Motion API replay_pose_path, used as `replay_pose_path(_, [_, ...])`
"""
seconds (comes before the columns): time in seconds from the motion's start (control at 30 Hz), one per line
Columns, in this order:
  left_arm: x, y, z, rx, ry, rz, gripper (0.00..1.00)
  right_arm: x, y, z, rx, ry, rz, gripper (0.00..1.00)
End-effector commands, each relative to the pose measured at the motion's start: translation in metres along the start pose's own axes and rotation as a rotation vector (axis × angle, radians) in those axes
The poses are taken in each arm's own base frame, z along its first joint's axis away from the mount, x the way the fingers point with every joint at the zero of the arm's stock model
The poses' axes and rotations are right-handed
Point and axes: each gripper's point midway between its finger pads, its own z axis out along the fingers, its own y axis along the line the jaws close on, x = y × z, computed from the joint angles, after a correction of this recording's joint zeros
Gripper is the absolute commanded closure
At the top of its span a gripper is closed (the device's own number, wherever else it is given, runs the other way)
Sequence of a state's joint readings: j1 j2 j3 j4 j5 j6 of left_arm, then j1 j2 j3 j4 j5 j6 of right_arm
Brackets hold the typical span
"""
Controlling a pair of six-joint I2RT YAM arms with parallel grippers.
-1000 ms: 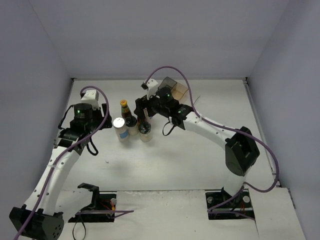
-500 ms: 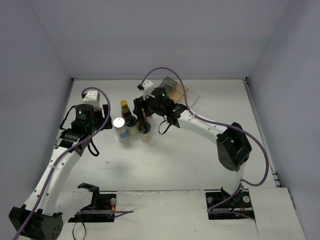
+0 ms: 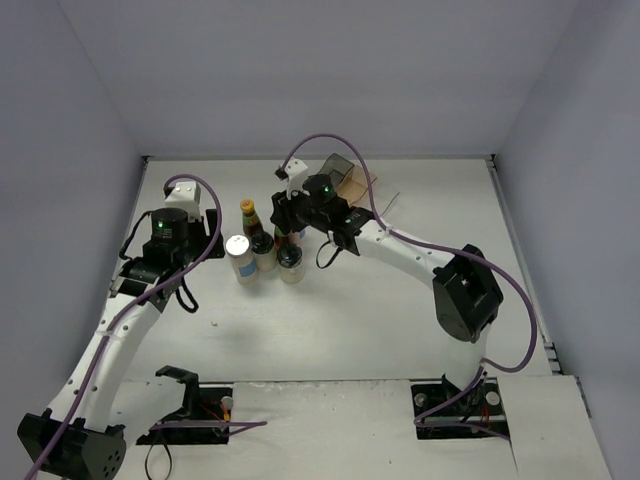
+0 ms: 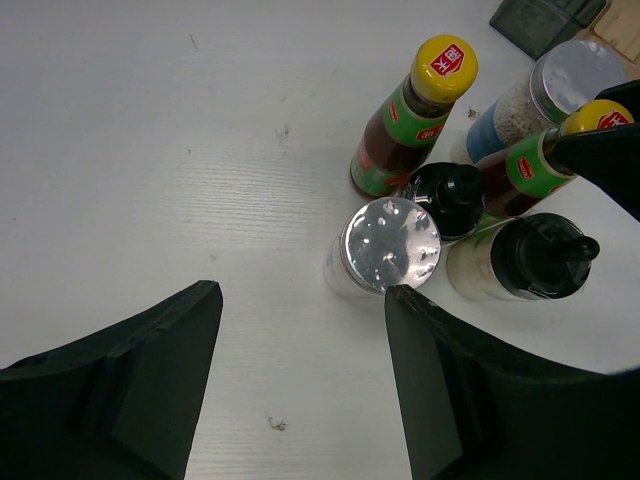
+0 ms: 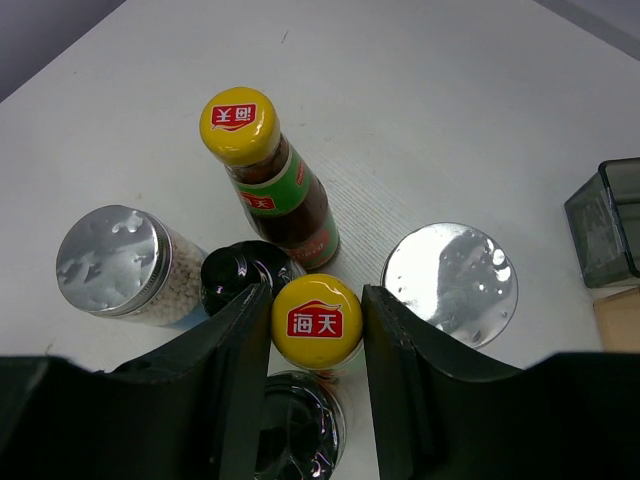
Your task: Organize the condiment bottles
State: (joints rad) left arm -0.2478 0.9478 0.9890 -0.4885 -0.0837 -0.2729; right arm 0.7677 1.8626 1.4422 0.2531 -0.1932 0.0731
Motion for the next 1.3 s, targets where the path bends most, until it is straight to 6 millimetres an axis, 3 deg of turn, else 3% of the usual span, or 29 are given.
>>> replay_pose_path(0.0, [-0.029,-0.003,-0.007,0.009,-0.103,-0.007,0.34,-0.042,0.006,-0.006,0.001,-0.124,-0.029,0.82])
replay_pose_path(0.17, [-0.029,-0.003,-0.007,0.010,-0.104,-0.008,0.34,-0.055,0.003,-0.023,0.033,-0.148,-0.045,1.00])
replay_pose_path(0.5, [-0.028,-0.003,-0.008,0.010,-0.106,-0.008,0.34,-0.076,-0.009,-0.067,0.126,-0.187,-0.097,1.00])
replay_pose_path(0.9, [-0.029,-0.003,-0.009,0.011,-0.111,-0.010,0.34,-0.056,-0.043,-0.082,0.231,-0.181,-0.086,1.00])
replay_pose_path(1.27, [-0.028,-0.003,-0.008,0.012,-0.110,-0.010,0.34,-0.051,-0.071,-0.094,0.233,-0.237,-0.048,1.00])
